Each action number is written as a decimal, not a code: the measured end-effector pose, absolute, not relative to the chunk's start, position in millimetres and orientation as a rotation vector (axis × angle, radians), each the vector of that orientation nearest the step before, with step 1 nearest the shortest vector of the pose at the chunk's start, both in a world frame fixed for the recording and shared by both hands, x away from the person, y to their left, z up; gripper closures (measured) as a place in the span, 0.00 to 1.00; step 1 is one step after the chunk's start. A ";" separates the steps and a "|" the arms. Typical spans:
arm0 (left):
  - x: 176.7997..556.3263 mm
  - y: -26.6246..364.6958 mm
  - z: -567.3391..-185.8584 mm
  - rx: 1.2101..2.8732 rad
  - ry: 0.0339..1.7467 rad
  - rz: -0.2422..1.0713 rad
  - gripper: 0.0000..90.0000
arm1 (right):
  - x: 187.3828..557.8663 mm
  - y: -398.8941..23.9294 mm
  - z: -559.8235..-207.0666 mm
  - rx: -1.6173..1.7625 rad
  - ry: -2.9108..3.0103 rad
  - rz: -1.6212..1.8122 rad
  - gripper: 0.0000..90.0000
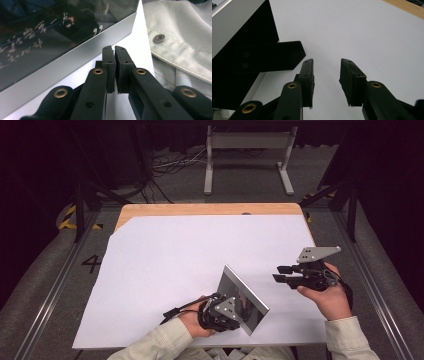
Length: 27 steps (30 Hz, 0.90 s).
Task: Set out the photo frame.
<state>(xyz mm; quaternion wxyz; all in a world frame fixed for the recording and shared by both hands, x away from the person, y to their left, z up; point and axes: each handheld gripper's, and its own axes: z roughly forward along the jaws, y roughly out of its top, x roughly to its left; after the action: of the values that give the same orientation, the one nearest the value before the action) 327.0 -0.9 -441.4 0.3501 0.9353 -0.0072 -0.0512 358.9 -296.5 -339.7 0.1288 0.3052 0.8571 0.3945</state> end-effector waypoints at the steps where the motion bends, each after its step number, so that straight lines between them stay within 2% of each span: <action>1: 327.2 0.5 -440.9 2.422 -0.016 -0.132 0.96 | 358.6 -296.8 -339.2 0.898 2.492 1.152 0.71; 27: 346.4 43.9 -425.3 2.363 0.121 -0.078 0.95 | 346.7 -294.8 -317.5 1.087 2.464 1.181 0.74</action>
<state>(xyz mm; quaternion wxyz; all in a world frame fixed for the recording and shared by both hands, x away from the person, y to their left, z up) 346.4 43.9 -425.3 0.3773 0.9244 0.0475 -0.0304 346.7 -294.8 -317.5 0.1000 0.3679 0.8337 0.3996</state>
